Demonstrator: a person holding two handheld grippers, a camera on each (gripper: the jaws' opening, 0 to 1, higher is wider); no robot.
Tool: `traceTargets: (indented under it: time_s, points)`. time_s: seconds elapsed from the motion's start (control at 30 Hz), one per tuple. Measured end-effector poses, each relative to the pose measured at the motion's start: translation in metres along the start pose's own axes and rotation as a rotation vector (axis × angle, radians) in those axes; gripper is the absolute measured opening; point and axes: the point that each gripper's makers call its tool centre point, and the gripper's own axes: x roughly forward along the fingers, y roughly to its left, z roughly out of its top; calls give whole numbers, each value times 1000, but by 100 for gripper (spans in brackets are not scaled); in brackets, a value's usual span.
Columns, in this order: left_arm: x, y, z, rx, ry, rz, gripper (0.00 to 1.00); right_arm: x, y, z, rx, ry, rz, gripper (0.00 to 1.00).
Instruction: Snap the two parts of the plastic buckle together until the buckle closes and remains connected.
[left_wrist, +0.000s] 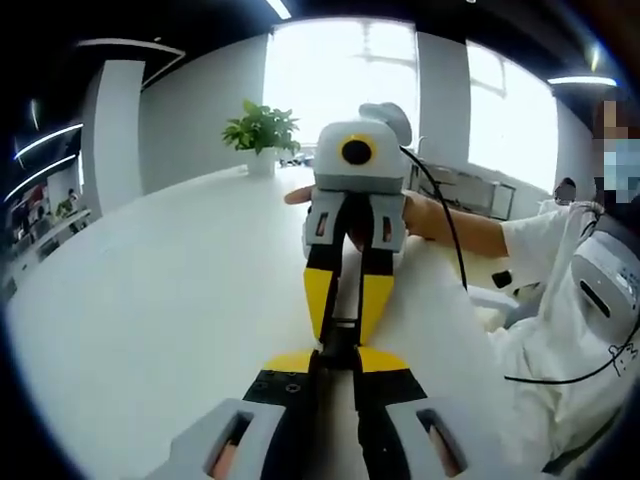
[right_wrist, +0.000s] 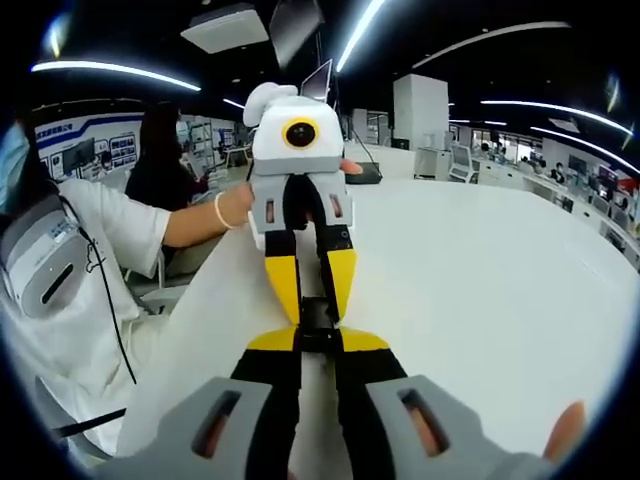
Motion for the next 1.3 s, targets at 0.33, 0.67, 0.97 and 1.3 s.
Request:
traceTargets:
  time_s: [0.33, 0.67, 0.97, 1.3]
  points:
    - [0, -1, 1, -21, -16, -11, 16, -1, 0, 0, -31, 4, -13, 12]
    - [-1, 2, 1, -25, -22, -5, 18, -3, 3, 0, -33, 3, -25, 16]
    - [-2, 6, 1, -39, -33, -7, 19, -4, 3, -1, -36, 2, -41, 17]
    - [-2, 7, 1, -44, -37, -1, 18, -4, 4, -1, -23, -5, -33, 13]
